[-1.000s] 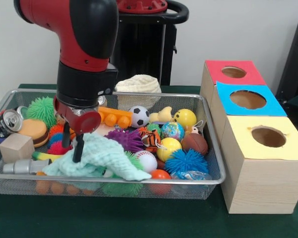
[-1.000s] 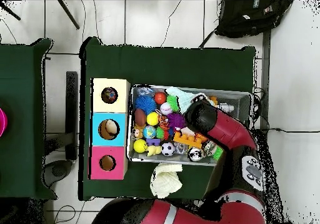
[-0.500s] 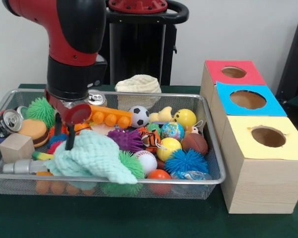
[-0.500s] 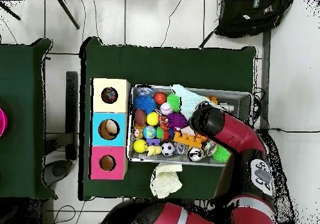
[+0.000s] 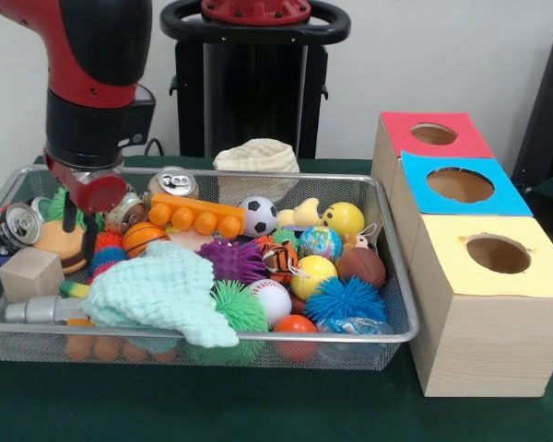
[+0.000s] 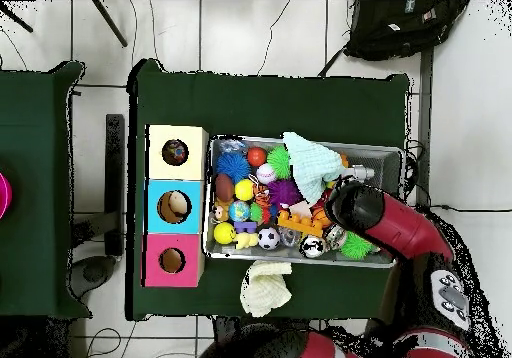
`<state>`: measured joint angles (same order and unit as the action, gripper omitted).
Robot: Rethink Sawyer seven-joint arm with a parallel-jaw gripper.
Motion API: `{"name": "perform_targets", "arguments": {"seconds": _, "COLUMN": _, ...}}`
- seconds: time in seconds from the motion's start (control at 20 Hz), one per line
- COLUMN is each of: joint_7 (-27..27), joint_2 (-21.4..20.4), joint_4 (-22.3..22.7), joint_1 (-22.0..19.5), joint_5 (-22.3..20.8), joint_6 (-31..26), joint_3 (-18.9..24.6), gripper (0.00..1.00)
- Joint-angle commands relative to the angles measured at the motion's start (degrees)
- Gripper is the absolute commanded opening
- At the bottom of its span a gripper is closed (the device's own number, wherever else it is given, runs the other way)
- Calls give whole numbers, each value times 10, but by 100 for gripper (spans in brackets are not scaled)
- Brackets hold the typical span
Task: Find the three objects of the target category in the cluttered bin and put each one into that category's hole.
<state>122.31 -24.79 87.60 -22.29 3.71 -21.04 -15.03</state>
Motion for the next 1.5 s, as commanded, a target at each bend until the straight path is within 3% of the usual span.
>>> {"name": "perform_targets", "arguments": {"seconds": 0.05, "joint_7": -33, "joint_2": 10, "joint_4": 57, "joint_1": -39, "joint_5": -52, "joint_6": -12, "joint_3": 59, "gripper": 100}}
{"name": "perform_targets", "arguments": {"seconds": 0.5, "joint_7": -18, "joint_2": -10, "joint_4": 95, "joint_1": -55, "joint_5": -82, "joint_6": -12, "joint_3": 73, "gripper": 100}}
{"name": "perform_targets", "arguments": {"seconds": 0.9, "joint_7": -15, "joint_2": 1, "joint_4": 115, "joint_1": -83, "joint_5": -101, "joint_6": 2, "joint_3": 93, "gripper": 100}}
{"name": "perform_targets", "arguments": {"seconds": 1.5, "joint_7": 1, "joint_2": 67, "joint_4": 108, "joint_1": -111, "joint_5": -146, "joint_6": 68, "joint_3": 96, "gripper": 100}}
